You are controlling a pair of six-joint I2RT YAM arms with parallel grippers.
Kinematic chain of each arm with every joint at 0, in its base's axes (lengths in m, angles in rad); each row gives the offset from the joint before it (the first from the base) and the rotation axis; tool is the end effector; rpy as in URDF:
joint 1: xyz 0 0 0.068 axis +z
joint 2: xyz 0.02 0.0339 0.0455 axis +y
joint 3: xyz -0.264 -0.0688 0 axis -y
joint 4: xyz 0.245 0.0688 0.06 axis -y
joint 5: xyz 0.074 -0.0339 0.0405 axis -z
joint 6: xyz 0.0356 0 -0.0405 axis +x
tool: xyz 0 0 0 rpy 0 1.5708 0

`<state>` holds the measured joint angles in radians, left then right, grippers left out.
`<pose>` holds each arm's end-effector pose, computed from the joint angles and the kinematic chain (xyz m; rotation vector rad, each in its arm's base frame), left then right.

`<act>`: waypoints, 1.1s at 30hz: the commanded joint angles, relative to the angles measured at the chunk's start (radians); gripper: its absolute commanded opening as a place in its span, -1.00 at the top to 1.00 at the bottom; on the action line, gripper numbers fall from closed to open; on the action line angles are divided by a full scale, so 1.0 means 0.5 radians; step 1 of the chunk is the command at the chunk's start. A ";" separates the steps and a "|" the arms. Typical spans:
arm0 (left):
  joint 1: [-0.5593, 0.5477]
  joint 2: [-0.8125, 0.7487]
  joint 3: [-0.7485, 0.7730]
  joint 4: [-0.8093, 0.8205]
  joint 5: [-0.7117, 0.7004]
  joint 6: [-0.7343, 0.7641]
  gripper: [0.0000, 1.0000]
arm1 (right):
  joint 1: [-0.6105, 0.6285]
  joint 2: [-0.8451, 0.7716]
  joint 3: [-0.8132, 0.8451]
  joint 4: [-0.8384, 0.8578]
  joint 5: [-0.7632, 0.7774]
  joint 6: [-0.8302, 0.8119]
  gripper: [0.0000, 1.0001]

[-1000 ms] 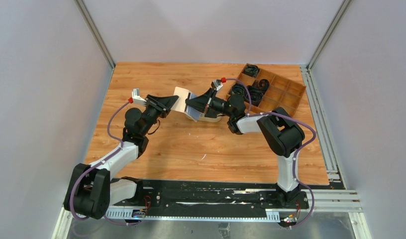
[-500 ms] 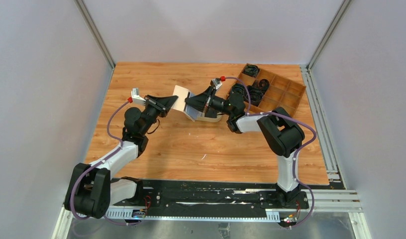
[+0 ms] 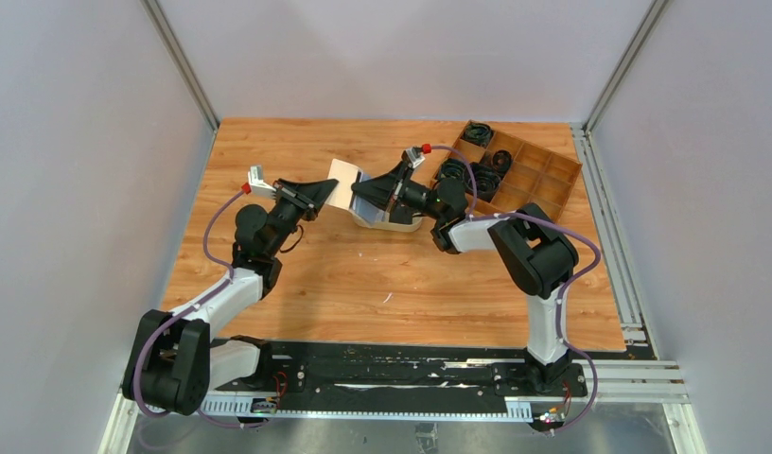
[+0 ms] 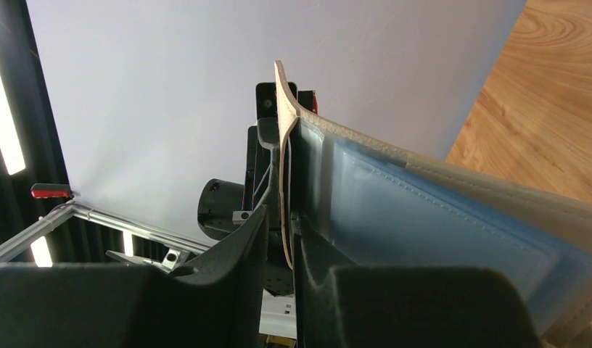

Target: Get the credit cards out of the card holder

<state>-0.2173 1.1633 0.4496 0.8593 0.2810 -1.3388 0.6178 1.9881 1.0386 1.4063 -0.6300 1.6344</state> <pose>0.2390 -0.0629 0.2566 -0.6239 1.4819 -1.4489 0.3226 0.2549 0.2359 0.0416 1.5857 2.2344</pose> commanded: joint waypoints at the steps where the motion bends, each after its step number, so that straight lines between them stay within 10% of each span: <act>1: 0.014 -0.019 0.006 0.108 0.035 -0.007 1.00 | 0.027 0.039 -0.019 0.108 0.042 0.028 0.58; 13: 0.017 -0.004 -0.005 0.137 0.040 -0.013 1.00 | 0.027 0.056 -0.020 0.132 0.060 0.034 1.00; 24: 0.052 0.013 0.022 0.105 0.076 -0.036 0.56 | 0.028 -0.002 -0.097 0.036 -0.015 -0.064 1.00; 33: 0.063 -0.009 0.003 0.075 0.029 -0.044 0.74 | 0.028 -0.016 -0.137 -0.002 -0.052 -0.113 1.00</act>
<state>-0.1967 1.1683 0.4488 0.8707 0.3088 -1.3582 0.6178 1.9984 0.9909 1.4208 -0.6250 1.6150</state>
